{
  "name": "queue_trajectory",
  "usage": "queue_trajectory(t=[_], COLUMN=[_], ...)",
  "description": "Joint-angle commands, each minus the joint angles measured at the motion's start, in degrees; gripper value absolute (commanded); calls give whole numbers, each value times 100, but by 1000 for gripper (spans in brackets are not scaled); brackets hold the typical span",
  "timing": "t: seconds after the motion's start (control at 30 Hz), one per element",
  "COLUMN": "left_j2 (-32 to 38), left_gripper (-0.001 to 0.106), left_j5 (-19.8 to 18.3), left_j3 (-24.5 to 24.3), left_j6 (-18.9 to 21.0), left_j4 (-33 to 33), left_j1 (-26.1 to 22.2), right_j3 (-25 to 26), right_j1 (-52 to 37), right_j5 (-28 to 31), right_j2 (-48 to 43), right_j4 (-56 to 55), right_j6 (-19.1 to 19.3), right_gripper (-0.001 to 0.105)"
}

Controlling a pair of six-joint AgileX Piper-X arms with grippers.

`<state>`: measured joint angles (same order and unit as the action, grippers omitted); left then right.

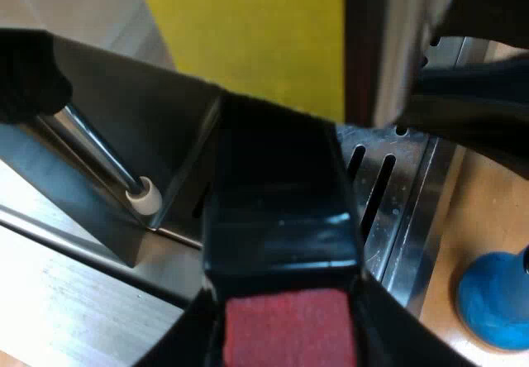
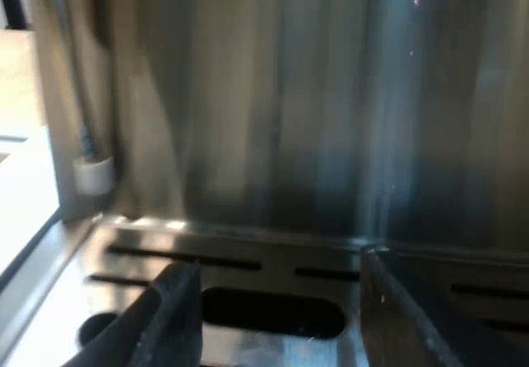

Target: Put the handle in the coffee machine

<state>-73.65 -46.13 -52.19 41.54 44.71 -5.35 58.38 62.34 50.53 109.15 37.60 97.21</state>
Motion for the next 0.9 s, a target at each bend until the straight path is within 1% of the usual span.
queue_trajectory(t=[0.03,0.17,0.23,0.27,0.3,0.37,0.43,0.57,0.67,0.73,0.8,0.87,0.9], left_j2=[259,259,259,259,259,259,259,259,259,259,259,259,259], left_gripper=[0,0,0,0,0,0,0,0,0,0,0,0,0], left_j5=[-949,-949,-949,-949,-977,-1000,-999,-1004,-1004,-1004,-1004,-1004,-1004], left_j3=[-80,-80,-80,-80,-80,-80,-80,-80,-80,-80,-80,-80,-80], left_j6=[-242,-155,-139,-33,0,30,62,60,60,60,60,60,60], left_j4=[-84,-84,-84,-84,-84,-84,-84,-84,-84,-73,-58,39,48], left_j1=[-18,-18,-18,-18,-18,-18,-18,-18,-18,-18,-18,-18,-18], right_j3=[11,11,11,11,86,192,291,552,682,683,683,683,683], right_j1=[-160,-299,-385,-394,-514,-520,-520,-520,-520,-520,-520,-520,-520], right_j5=[17,-57,-217,-242,-562,-565,-581,-584,-584,-584,-579,-576,-576], right_j2=[133,288,374,381,563,608,608,608,608,608,608,608,608], right_j4=[426,874,1133,1167,1678,1706,1704,1704,1802,1910,2057,2382,2471], right_j6=[60,60,60,60,111,390,533,1101,1150,1204,1334,1607,1679], right_gripper=[46,46,46,46,46,46,46,46,46,46,46,45,45])
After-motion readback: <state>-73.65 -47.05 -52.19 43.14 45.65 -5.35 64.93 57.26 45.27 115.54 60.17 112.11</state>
